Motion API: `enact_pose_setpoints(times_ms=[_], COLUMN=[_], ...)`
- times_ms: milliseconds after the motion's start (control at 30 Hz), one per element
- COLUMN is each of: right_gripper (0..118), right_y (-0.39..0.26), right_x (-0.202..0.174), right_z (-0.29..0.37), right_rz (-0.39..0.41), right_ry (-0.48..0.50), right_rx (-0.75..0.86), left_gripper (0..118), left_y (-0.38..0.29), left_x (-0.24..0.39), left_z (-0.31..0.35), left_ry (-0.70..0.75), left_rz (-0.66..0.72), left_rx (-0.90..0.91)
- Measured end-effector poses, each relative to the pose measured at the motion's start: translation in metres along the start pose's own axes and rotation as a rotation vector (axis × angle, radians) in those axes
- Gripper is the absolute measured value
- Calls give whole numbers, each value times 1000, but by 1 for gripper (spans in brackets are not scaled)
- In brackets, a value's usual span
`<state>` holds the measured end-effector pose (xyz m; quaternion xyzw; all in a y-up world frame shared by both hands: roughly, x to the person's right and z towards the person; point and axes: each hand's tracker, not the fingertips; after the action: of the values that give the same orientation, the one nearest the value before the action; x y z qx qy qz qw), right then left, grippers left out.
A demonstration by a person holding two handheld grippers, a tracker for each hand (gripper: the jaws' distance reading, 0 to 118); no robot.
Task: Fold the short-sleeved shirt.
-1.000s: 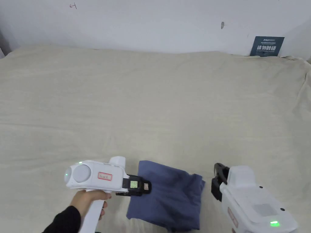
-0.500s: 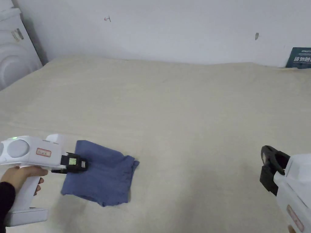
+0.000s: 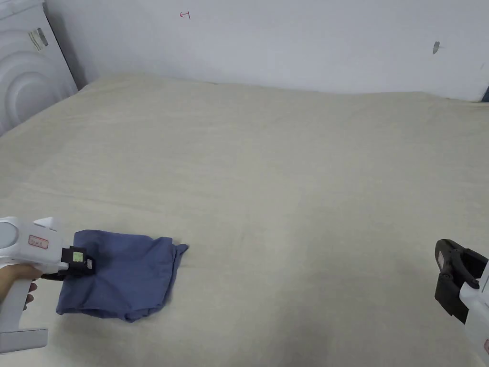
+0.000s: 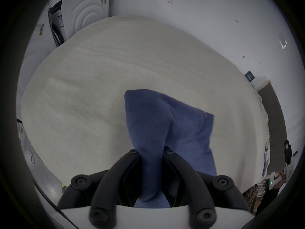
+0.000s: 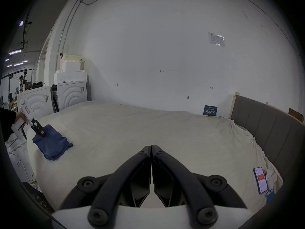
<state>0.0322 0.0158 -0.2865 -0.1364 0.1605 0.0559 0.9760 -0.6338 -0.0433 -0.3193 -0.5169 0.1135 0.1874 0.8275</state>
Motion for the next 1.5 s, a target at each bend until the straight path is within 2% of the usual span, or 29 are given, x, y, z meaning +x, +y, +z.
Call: enact_pose_setpoints(times_ms=[33,67,100,133,200,300,400,500,700,800,867,1067,1133,1233,1267,1367,1500], right_gripper=[0,0,0,0,0,0,0,0,0,0,0,0,0,0,0,0,0], right_y=[-1,-2,2,2,4,9,24,34,60,70,78,81,81,78,76,71,66], right_x=[1,2,5,7,12,17,11,19,30,37,40,59,64,68,70,73,74], right_z=[2,4,8,11,18,27,7,17,44,58,65,80,85,88,89,92,96], right_rz=[-3,-5,-6,-10,-12,-20,-29,-28,-37,-26,-25,-34,-47,-46,-44,-49,-39], right_ry=[-5,-7,-8,-9,-12,-21,-30,-44,-82,-113,-128,-171,-173,-184,-187,-196,-222], right_rx=[-7,-8,-10,-13,-14,-5,13,37,98,135,145,196,209,217,219,230,247], left_gripper=[24,35,55,64,67,89,92,92,92,92,92,91,85,82,80,60,22], left_y=[1,0,0,0,-1,2,-2,-11,-30,-41,-59,-105,-121,-141,-149,-168,-188], left_x=[-1,0,0,3,7,10,33,69,140,175,207,279,300,323,331,352,368], left_z=[-7,-11,-13,-15,-13,-4,21,59,134,165,185,209,206,194,190,180,173], left_ry=[10,47,65,107,158,189,210,217,138,98,70,4,-15,-52,-59,-66,-91], left_rz=[5,41,64,75,56,-4,-101,-155,-143,-150,-204,-258,-271,-289,-303,-326,-313], left_rx=[-3,-21,-28,-19,17,141,325,479,787,869,924,1066,1106,1151,1167,1186,1217])
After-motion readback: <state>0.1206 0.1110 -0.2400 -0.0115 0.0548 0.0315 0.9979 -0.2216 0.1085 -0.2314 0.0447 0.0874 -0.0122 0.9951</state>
